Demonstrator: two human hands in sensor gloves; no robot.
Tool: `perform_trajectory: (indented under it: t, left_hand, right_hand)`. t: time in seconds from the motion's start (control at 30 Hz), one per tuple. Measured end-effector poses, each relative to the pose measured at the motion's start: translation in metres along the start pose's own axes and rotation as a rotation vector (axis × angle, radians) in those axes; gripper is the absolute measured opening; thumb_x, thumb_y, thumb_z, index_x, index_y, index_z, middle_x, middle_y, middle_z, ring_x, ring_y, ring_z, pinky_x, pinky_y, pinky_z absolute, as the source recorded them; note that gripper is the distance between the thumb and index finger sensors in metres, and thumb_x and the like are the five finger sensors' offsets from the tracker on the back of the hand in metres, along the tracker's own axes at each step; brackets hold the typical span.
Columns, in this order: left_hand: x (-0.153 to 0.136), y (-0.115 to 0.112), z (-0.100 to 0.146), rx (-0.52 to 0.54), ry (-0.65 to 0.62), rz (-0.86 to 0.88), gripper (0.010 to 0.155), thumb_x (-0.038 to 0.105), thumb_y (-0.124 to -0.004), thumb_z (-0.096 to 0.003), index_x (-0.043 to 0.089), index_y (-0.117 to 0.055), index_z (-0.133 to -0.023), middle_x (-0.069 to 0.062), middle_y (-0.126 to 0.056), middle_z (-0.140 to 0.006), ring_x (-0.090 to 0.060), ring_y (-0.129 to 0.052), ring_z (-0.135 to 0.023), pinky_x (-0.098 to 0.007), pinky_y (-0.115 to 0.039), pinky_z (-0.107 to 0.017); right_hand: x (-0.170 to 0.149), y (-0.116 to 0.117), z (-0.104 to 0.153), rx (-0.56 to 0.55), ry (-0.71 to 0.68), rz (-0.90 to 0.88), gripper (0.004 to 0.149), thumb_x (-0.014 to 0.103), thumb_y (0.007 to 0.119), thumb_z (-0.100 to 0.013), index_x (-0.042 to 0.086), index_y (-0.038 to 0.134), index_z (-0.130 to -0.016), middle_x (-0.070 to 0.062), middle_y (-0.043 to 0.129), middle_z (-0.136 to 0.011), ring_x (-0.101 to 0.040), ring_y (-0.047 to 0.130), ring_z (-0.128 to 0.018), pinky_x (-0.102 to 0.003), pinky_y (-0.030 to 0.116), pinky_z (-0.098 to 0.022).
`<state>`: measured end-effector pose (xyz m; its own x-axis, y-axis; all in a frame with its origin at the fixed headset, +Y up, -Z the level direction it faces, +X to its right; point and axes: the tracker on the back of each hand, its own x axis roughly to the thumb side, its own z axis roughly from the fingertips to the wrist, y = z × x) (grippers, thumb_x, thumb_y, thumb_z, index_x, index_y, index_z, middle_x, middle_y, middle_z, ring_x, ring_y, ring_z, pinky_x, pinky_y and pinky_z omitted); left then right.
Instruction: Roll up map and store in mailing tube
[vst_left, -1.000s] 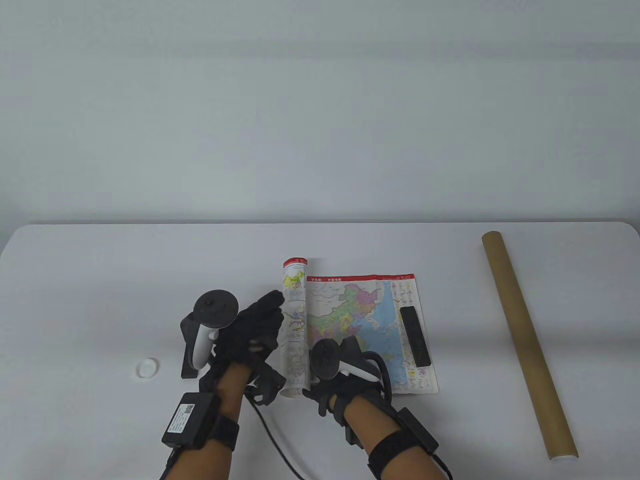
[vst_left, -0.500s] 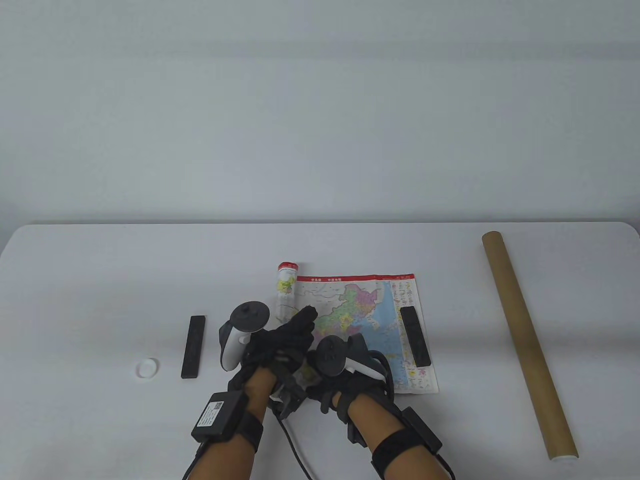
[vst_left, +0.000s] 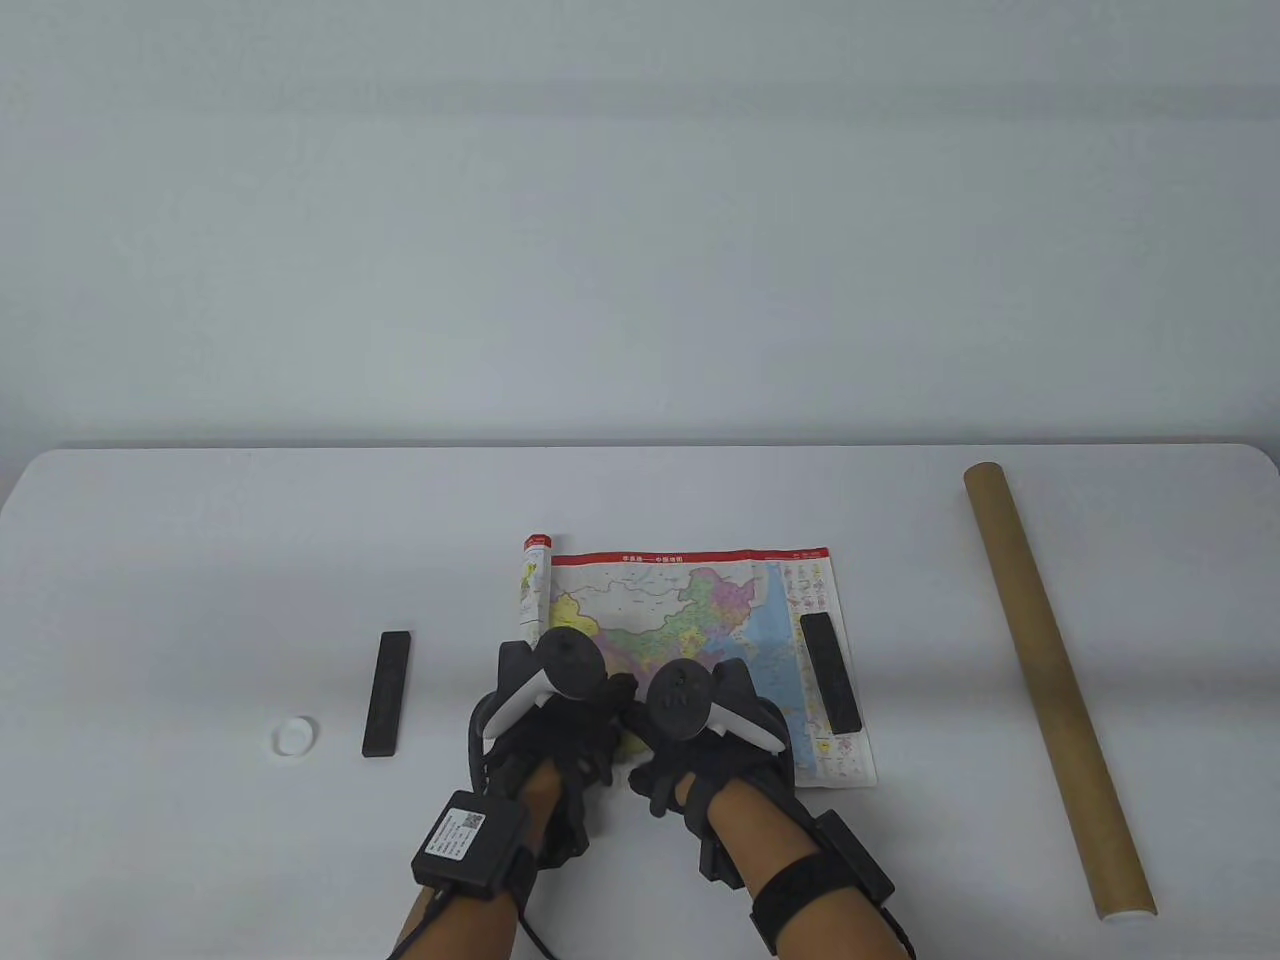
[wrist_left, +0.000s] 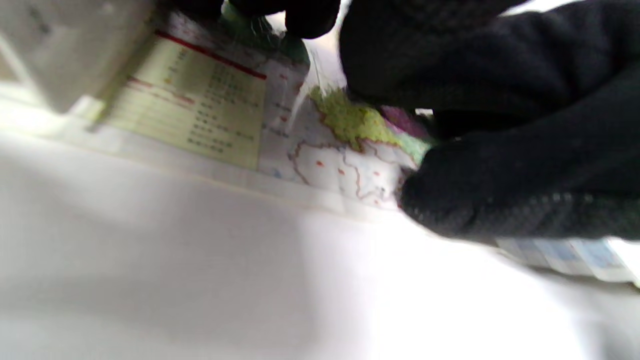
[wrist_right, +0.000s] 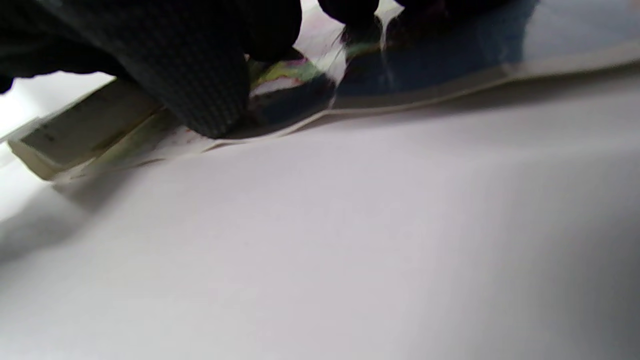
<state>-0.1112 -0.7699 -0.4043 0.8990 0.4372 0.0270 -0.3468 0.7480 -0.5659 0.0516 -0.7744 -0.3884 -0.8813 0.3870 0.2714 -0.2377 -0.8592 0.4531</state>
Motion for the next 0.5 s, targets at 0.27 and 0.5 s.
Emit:
perform_trajectory:
  t: [0.27,0.5]
  left_hand:
    - [0.006,-0.010,-0.001,-0.048,0.035,-0.108,0.075,0.052,-0.090,-0.0448,0.043,-0.049,-0.107,0.005,-0.033,-0.118,-0.026,-0.030,-0.113,-0.045,-0.042,-0.082]
    - [0.011,-0.012,-0.001,-0.048,0.040,-0.190,0.074,0.053,-0.088,-0.0445,0.046,-0.048,-0.107,0.004,-0.031,-0.118,-0.028,-0.031,-0.113,-0.046,-0.044,-0.082]
  right_hand:
    - [-0.013,-0.013,0.004,-0.055,-0.011,-0.059,0.059,0.025,0.086,-0.052,0.005,0.069,-0.105,-0.024,0.050,-0.111,-0.051,0.050,-0.099,-0.058,0.057,-0.063]
    - [-0.051,-0.050,0.023,-0.223,0.142,0.147,0.063,0.032,0.085,-0.053,0.005,0.066,-0.107,-0.029,0.052,-0.109,-0.059,0.060,-0.093,-0.064,0.062,-0.060]
